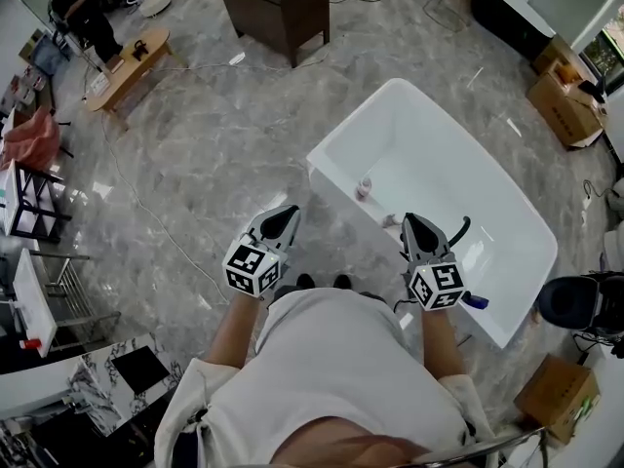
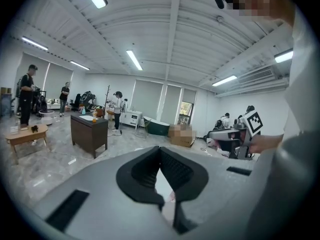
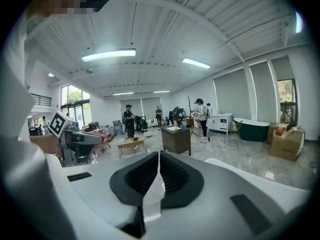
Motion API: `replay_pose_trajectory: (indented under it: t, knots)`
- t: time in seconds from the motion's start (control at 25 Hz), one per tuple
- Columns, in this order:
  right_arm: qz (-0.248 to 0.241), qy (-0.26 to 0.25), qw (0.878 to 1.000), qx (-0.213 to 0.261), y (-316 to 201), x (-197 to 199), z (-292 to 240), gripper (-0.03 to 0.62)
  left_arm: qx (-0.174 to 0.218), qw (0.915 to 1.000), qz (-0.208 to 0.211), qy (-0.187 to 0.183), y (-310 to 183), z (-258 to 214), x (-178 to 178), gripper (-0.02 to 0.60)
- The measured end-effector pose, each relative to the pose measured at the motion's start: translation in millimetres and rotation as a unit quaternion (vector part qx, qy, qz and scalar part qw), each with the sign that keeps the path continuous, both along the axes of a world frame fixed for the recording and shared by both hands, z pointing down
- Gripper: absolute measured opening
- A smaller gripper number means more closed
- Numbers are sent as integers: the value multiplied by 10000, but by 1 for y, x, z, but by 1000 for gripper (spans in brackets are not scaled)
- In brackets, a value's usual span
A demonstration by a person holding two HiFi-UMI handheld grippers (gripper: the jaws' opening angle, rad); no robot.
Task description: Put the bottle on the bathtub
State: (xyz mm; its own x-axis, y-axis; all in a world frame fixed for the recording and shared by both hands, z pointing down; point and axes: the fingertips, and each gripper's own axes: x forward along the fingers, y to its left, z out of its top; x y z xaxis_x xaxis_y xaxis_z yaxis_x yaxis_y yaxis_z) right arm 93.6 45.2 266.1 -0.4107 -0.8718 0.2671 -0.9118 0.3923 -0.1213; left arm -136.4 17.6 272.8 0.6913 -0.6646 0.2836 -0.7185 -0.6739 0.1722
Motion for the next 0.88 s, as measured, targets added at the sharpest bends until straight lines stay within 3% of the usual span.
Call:
replay_pose_trajectory:
  t: [0.4,0.88]
  knots:
    - [37,74,9996,254,8,-8,-25,38,69,9999,17,92,2,-9,-7,8]
    - [74,54,9997,234,4,-10,-25,38,28,9999,23,143,-2,-9,-6,8]
